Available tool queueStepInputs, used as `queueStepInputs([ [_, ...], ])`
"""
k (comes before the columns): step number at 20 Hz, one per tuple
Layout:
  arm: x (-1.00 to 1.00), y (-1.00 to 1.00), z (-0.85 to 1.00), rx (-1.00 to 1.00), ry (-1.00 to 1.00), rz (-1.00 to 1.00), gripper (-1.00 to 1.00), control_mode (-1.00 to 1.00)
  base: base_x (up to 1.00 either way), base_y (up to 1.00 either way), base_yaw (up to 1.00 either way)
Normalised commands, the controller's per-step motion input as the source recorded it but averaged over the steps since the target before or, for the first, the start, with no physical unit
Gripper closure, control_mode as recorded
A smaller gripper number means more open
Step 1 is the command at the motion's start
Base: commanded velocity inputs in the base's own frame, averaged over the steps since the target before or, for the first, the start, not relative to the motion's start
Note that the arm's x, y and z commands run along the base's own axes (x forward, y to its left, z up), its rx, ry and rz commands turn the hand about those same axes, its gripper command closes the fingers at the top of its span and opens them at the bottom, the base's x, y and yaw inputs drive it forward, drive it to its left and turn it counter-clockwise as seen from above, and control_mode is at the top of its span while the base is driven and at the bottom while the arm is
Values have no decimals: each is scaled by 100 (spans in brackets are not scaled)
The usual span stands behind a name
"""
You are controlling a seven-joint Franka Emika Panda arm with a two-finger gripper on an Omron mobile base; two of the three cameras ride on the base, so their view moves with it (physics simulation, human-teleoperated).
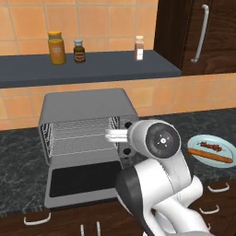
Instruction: Pick up the kebab skewer and baguette bread, and place them inside the toaster oven. Close the toaster oven door and start by setting the timer.
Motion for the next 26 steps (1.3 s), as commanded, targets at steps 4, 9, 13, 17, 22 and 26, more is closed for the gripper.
queueStepInputs([
  [4,7,-1,-1,0,0,10,-100,-100,0,0,0],
  [9,33,4,-18,0,-1,13,-100,-100,0,0,0],
  [13,29,45,-40,0,0,1,-100,-100,0,0,0],
  [17,45,44,-42,0,0,0,-100,-100,0,0,0],
  [22,53,8,-13,1,0,0,-100,-100,0,0,0],
  [26,44,22,-20,0,0,0,-100,-100,0,0,0],
])
